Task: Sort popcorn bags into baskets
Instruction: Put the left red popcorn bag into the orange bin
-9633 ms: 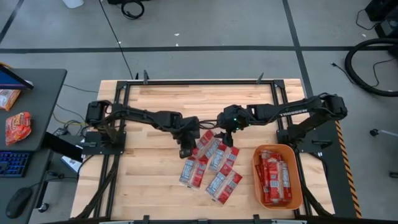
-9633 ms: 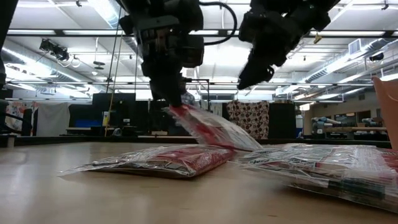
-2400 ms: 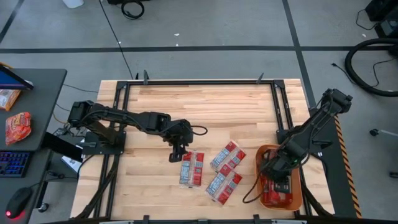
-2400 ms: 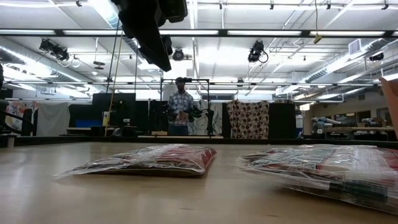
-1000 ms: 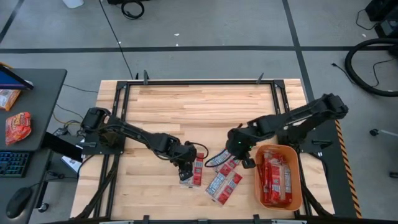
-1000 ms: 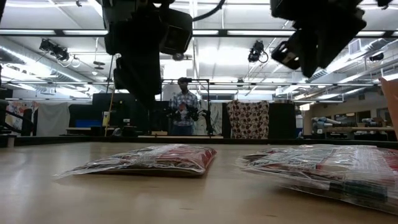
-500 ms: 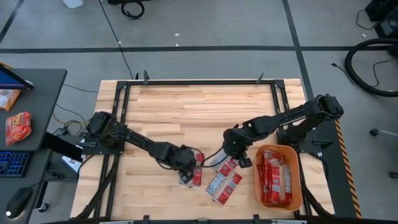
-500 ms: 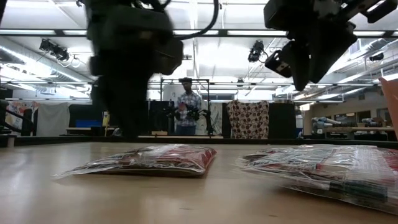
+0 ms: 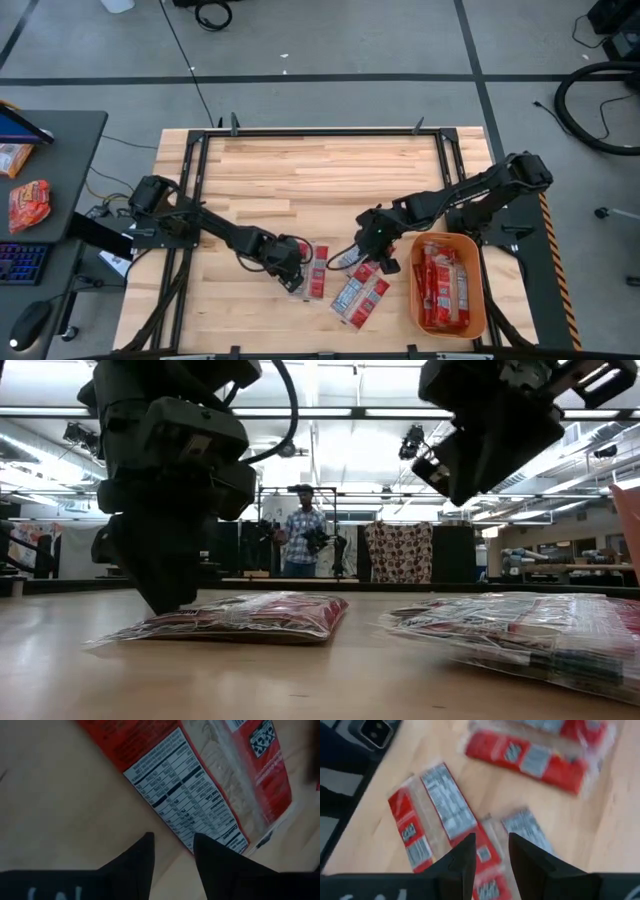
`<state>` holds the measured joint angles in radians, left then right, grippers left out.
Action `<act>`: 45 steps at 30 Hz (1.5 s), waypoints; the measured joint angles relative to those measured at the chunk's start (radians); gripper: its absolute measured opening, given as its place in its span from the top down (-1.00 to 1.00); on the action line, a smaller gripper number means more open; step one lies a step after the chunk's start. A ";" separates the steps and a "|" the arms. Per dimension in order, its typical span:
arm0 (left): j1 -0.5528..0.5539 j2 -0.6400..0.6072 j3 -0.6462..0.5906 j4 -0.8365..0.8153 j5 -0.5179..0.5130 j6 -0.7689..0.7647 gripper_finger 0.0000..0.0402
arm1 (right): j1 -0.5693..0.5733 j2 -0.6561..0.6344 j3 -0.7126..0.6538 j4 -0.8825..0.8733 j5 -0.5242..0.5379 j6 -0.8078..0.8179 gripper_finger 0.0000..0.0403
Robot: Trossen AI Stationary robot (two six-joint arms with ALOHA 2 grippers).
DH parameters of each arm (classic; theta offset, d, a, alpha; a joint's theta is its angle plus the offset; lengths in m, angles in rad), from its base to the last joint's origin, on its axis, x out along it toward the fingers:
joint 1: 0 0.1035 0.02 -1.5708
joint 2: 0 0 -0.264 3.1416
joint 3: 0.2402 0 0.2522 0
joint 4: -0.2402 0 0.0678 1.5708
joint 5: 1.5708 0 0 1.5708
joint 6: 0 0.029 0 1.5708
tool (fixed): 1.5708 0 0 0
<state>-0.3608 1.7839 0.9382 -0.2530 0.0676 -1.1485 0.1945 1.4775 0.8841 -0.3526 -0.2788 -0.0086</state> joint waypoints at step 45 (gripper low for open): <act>0.010 0.062 -0.001 0.292 -0.222 -0.272 0.50 | 0.016 0.426 -0.001 0.555 0.098 -0.095 0.40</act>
<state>-0.3508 1.8458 0.9375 0.0387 -0.1539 -1.4209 0.2100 1.9038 0.8833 0.2029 -0.1806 -0.1036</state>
